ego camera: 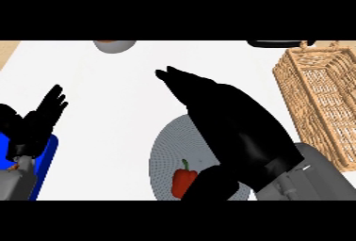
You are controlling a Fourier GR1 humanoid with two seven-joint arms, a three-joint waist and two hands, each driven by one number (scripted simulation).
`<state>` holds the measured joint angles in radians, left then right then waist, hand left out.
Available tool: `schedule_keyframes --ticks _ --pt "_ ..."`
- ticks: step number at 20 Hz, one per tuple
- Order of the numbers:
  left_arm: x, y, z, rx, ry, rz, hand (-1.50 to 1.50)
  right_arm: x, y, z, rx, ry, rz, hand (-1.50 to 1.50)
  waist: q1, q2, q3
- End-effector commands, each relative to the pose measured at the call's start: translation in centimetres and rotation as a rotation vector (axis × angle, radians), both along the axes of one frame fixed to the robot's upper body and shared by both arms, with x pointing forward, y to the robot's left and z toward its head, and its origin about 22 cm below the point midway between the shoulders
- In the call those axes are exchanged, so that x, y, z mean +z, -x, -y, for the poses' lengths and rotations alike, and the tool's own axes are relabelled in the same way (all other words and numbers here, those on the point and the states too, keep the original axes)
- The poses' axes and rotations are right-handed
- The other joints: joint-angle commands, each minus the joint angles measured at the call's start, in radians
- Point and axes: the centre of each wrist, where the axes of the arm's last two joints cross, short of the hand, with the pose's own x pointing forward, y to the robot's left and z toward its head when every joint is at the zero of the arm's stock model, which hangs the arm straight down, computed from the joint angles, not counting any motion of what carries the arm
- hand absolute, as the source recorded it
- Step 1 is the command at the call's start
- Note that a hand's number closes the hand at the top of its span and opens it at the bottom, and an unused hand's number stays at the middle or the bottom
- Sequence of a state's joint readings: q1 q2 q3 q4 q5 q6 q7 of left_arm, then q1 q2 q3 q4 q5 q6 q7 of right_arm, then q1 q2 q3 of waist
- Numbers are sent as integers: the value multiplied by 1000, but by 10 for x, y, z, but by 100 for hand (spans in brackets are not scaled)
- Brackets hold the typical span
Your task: Pick the bell pepper from the placemat and place it in the basket
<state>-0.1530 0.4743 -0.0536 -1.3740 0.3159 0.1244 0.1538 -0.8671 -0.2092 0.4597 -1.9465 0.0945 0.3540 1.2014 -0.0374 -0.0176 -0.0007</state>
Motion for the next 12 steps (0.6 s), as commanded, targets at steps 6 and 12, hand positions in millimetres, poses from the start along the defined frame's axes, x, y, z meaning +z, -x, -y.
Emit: schedule_keyframes --ticks 6,12 --pt "6 -12 6 -1 -16 18 0 -25 60 43 -144 55 -41 -150 5 8 1" --pt "7 2 15 -41 -11 33 0 -68 70 32 -180 7 12 -150 36 12 1"
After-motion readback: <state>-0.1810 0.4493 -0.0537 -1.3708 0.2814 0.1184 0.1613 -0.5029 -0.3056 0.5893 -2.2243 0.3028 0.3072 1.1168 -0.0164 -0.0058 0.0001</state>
